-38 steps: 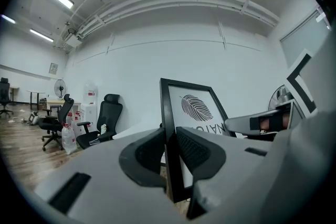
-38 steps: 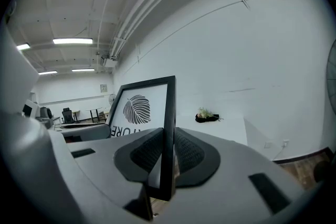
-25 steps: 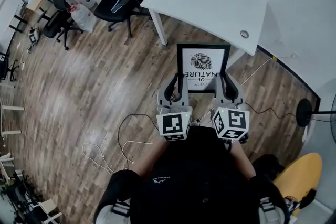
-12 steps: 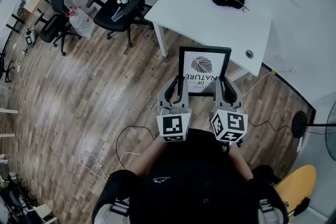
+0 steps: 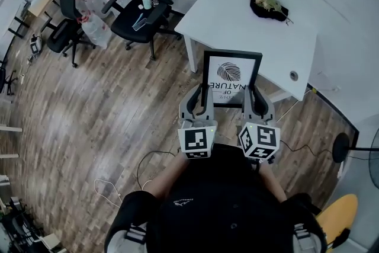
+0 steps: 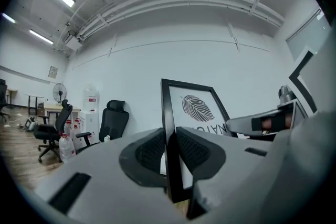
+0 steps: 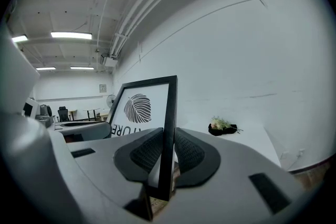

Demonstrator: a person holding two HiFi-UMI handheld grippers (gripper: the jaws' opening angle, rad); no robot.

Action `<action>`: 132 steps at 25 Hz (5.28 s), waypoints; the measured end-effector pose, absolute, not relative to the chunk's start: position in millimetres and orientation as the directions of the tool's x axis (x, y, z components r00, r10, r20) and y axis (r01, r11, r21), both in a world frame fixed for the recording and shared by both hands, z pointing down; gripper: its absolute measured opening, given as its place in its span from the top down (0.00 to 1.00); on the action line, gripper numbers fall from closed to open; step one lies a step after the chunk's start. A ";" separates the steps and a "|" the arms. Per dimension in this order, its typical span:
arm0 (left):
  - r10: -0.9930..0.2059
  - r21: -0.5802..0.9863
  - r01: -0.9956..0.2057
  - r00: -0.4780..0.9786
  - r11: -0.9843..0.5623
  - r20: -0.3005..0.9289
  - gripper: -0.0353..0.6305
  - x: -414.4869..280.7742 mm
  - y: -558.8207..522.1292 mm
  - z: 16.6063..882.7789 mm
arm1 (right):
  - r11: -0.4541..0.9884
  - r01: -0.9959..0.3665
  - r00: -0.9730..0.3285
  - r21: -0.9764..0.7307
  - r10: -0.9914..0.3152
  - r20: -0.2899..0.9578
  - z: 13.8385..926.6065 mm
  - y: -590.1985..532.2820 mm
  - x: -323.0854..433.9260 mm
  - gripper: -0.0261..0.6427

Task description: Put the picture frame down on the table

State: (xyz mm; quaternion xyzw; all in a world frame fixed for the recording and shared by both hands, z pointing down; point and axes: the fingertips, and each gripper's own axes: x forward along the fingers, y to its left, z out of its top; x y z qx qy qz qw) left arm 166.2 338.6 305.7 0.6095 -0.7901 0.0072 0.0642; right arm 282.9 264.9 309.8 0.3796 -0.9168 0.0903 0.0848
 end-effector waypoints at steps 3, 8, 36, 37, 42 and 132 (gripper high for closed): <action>-0.961 0.070 -0.962 -0.254 0.263 0.110 0.84 141.6 337.2 307.7 | 0.700 -0.708 -0.701 -0.098 -0.678 0.223 311.8 263.5 258.4 0.86; -0.960 0.084 -0.961 -0.253 0.263 0.118 0.84 114.0 335.8 318.0 | 0.703 -0.706 -0.700 -0.087 -0.674 0.236 319.5 262.2 230.5 0.86; -0.889 0.047 -0.899 -0.423 0.436 0.174 0.84 23.6 234.0 334.4 | 0.820 -0.555 -0.817 -0.140 -0.505 0.278 339.7 136.8 120.7 0.86; -0.888 0.049 -0.897 -0.426 0.440 0.172 0.84 21.0 225.3 333.5 | 0.821 -0.553 -0.819 -0.142 -0.503 0.276 339.3 127.9 118.1 0.86; -0.879 0.046 -0.887 -0.447 0.460 0.167 0.84 14.6 186.8 326.0 | 0.829 -0.539 -0.829 -0.151 -0.489 0.271 335.7 87.6 109.8 0.86; -0.855 0.160 -0.983 0.161 -0.093 0.493 0.83 -164.0 -200.6 520.6 | 0.313 -0.927 -0.372 -0.207 -0.699 0.611 528.1 -230.2 -29.4 0.86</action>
